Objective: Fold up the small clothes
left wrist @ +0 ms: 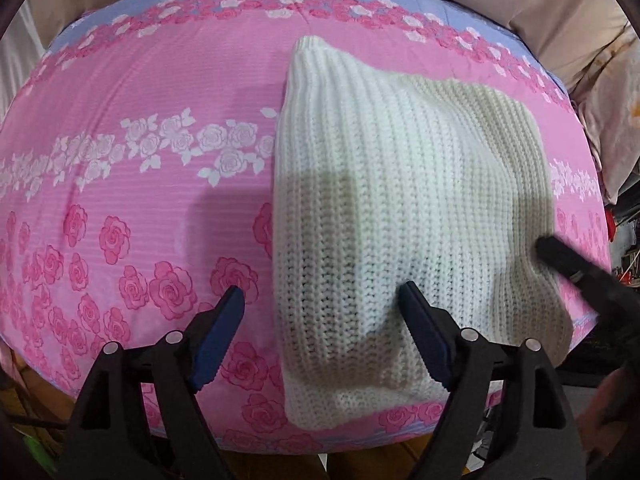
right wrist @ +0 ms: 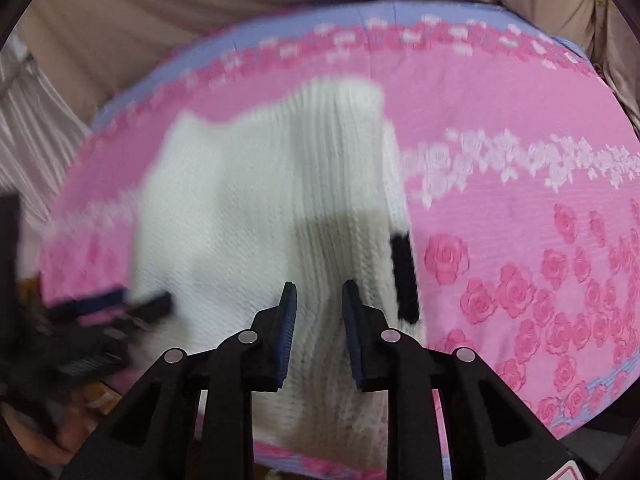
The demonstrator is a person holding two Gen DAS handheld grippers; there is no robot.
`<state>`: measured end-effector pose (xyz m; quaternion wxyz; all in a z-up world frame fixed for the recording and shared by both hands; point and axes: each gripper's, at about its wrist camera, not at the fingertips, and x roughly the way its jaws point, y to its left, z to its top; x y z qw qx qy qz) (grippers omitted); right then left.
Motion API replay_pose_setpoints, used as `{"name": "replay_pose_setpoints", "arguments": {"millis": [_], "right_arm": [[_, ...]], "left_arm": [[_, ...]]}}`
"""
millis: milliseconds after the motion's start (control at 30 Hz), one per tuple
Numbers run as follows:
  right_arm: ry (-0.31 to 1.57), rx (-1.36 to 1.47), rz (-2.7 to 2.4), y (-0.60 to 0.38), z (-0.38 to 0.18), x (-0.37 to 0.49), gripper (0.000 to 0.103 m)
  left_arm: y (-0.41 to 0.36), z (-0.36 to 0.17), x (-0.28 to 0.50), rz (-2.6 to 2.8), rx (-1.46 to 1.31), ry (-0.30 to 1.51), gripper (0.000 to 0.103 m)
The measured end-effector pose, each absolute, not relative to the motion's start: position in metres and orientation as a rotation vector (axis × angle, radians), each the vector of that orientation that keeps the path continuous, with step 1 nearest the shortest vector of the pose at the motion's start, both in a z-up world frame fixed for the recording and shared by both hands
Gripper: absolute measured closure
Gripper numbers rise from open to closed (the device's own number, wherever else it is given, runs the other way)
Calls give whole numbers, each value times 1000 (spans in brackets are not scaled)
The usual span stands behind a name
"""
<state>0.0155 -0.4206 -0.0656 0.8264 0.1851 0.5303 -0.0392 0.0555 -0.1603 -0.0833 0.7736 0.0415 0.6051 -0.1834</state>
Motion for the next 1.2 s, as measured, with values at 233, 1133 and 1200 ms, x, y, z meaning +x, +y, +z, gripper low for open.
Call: {"name": "replay_pose_setpoints", "arguments": {"millis": [233,1133,1200], "right_arm": [[1091,395,-205,-457,-59,73,34],[1343,221,335,-289,-118,23,81],[1344,182,330,-285,-104,23,84]], "left_arm": [[-156,-77,55,-394,64,1302,25],[-68,-46,79,-206,-123,1224,22],[-70,-45,74,-226,-99,1223,22]]}}
